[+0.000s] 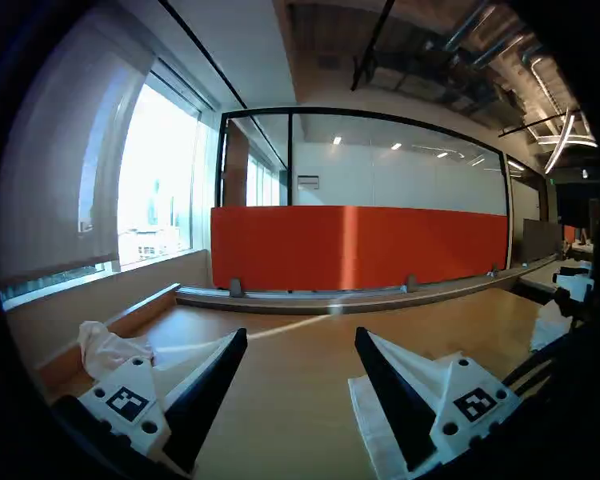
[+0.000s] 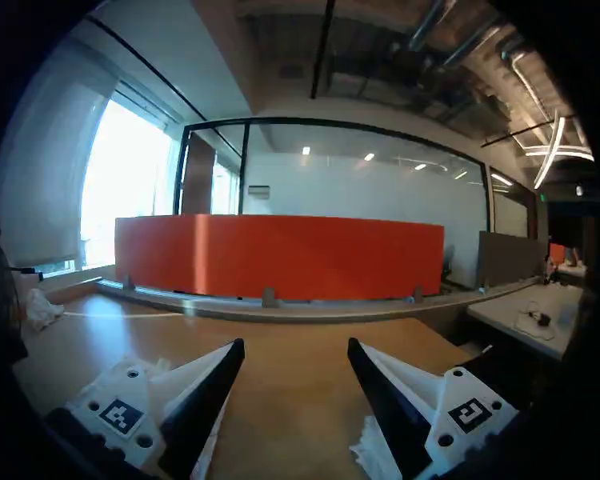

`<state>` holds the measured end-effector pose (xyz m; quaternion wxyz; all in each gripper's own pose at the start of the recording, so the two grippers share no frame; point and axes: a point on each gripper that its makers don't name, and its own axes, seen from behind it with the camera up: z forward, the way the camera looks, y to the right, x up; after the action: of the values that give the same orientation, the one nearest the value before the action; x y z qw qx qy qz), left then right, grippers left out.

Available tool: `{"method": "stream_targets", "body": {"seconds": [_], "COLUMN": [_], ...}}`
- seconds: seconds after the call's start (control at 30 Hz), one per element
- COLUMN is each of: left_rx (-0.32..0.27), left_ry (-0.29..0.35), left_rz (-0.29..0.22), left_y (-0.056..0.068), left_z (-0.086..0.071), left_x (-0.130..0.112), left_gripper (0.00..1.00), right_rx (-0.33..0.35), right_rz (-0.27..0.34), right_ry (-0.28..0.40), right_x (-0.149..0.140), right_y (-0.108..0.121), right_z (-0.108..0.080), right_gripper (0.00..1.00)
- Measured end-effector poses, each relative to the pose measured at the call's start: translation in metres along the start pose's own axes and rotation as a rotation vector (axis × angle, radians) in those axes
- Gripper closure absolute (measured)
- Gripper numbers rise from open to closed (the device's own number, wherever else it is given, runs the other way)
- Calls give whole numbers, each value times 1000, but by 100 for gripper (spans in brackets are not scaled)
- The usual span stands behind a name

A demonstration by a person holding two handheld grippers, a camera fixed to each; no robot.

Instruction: Fold towel

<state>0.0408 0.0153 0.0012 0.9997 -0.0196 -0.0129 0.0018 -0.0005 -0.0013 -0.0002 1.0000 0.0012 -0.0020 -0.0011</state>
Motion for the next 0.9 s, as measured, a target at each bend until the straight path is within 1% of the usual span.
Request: {"method": "stream_targets", "body": {"seconds": [0.07,0.17,0.27,0.37,0.57,0.77,0.9], "left_rx": [-18,-47,-85,-123,-203,-285,-316], "left_ry": [-17,-43,-71,-107,-191,-280,-328], "left_rz": [5,21,43,62,85,109,119], "left_y": [5,12,20,28,45,64,70], "left_z": [-1,-3,-6,-8,-13,-21,-26], "left_x": [11,24,33,34,25,4,-13], "left_gripper": [0,0,0,0,0,0,0], "right_rx": [7,34,68,108,185,276,327], "right_rz": [-7,-18,-29,-50,-107,-168,-215], "right_ry": [-12,-29,-51,-83,-171,-269,-322], "right_x": [-2,4,8,8,1,-16,-29], "right_y": [-4,-10,-19,-28,-44,-59,-67], "right_z": [-1,-1,-2,-4,-9,-16,-22], "right_gripper": [0,0,0,0,0,0,0]}}
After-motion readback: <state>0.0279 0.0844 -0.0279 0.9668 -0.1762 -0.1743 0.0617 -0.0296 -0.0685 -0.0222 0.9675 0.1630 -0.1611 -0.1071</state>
